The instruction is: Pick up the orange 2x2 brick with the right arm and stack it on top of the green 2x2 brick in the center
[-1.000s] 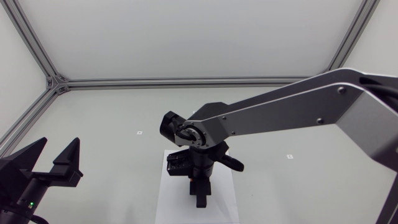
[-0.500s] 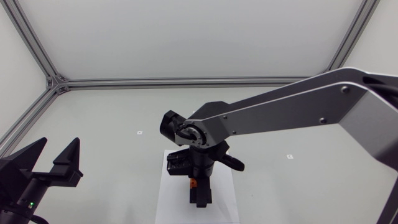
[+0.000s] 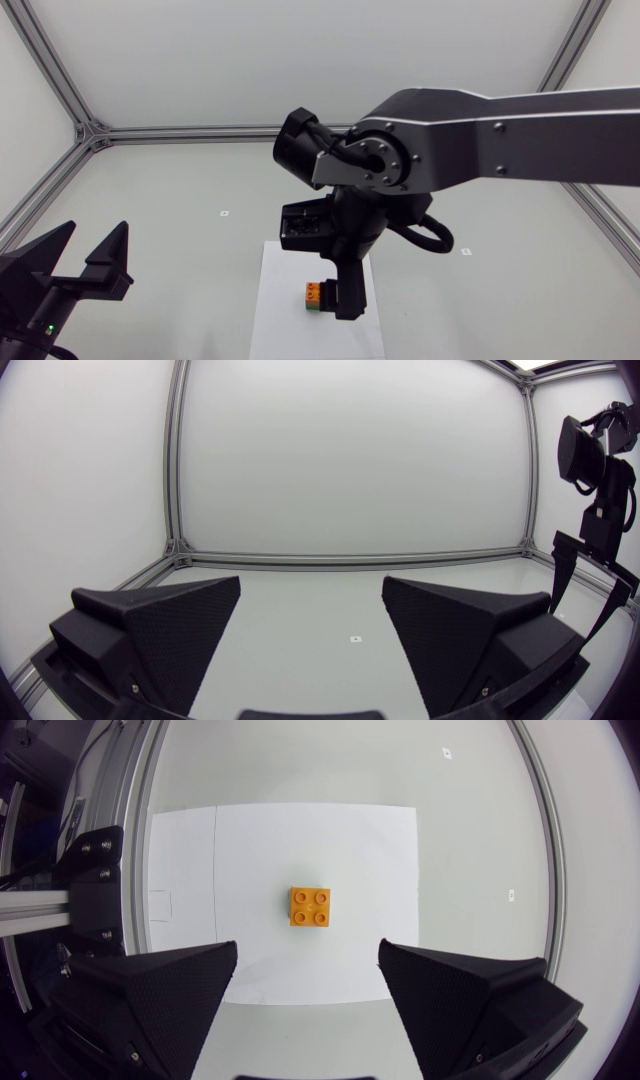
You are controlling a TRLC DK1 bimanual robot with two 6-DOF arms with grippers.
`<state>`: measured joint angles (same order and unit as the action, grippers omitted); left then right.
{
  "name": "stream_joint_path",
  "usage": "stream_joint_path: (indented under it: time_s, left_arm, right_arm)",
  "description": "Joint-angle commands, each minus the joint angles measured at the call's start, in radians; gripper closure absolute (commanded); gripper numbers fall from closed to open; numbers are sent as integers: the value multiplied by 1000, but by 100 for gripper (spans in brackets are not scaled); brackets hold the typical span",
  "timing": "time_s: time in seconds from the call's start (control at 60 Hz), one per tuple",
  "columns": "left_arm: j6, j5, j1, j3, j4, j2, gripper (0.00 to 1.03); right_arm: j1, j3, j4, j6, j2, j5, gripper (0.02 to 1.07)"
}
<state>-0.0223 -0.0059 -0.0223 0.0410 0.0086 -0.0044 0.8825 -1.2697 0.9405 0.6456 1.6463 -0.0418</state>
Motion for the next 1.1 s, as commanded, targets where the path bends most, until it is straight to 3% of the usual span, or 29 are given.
stream_joint_path:
  time_s: [0.0, 0.517, 0.867, 1.083]
  left_arm:
    - [13, 4, 2, -41, -15, -8, 4]
    - [13, 4, 2, -41, -13, -8, 4]
    - [13, 6, 2, -41, -15, -8, 4]
    - [13, 4, 2, -41, -15, -8, 4]
  right_arm:
    - [-28, 35, 18, -34, -105, -6, 6]
    - [-359, 309, -163, -202, -683, 86, 6]
    - [-609, 460, -252, -236, -945, 79, 6]
    - [-814, 627, -422, -279, -1169, 77, 6]
